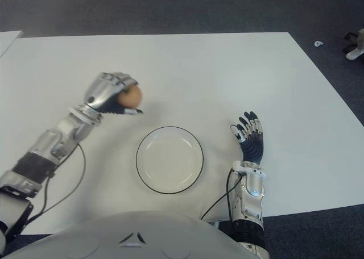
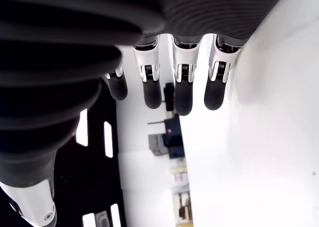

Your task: Put the apples into the plate.

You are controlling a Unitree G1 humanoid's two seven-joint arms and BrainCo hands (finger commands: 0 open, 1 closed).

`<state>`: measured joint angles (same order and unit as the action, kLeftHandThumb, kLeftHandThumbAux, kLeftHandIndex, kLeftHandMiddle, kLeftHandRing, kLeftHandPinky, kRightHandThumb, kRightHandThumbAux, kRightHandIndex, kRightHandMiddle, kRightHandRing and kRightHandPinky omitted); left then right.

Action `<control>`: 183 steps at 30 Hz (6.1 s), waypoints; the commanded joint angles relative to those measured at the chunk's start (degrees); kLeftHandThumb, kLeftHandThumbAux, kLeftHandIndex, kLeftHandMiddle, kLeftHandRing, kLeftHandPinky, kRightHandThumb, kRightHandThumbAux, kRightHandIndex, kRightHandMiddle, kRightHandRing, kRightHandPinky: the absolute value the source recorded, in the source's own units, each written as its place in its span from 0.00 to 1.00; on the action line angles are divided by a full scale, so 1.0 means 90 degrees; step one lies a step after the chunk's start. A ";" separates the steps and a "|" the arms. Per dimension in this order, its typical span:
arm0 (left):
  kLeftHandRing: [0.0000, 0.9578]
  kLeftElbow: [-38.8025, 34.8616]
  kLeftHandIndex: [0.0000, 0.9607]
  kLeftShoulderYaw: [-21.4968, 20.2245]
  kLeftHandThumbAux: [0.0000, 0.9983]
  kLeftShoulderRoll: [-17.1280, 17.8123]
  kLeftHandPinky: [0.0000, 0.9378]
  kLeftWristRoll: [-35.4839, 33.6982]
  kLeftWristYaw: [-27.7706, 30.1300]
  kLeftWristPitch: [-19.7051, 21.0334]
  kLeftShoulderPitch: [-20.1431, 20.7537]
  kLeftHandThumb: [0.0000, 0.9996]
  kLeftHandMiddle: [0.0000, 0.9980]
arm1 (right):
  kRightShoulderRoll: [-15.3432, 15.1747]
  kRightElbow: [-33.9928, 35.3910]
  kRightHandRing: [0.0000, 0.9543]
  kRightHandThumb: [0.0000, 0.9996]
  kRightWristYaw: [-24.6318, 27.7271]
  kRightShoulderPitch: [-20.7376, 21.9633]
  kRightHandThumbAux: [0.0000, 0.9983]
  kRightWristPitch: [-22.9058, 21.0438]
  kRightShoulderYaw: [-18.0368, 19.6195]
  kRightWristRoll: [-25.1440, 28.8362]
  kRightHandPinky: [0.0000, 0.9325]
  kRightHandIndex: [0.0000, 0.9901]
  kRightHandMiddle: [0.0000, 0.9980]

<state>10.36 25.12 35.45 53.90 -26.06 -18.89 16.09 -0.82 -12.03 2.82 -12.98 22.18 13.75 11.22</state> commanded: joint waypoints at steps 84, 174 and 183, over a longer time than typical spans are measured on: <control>0.79 -0.0613 0.46 0.1237 0.70 -0.0846 0.79 0.0941 0.1067 -0.1601 -0.0450 0.72 0.79 | 0.0298 -0.1033 0.20 0.39 0.0027 -0.0479 0.70 -0.0252 -0.0392 -0.0222 0.26 0.14 0.19; 0.30 -0.0485 0.39 -0.1749 0.64 -0.3362 0.37 -0.5188 0.1621 -0.0704 -0.2180 0.59 0.29 | 0.0323 -0.0987 0.20 0.40 -0.0046 -0.0516 0.70 -0.0511 -0.0348 -0.0138 0.27 0.12 0.18; 0.37 -0.0986 0.44 -0.2369 0.70 -0.4311 0.42 -0.6344 0.1358 -0.0105 -0.2985 0.70 0.35 | 0.0312 -0.0899 0.21 0.42 0.0010 -0.0591 0.70 -0.0433 -0.0339 -0.0124 0.27 0.12 0.18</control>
<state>2.07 10.15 3.65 7.80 -9.43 -26.25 -3.15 -0.71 -13.91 3.21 -11.48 25.05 11.44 9.42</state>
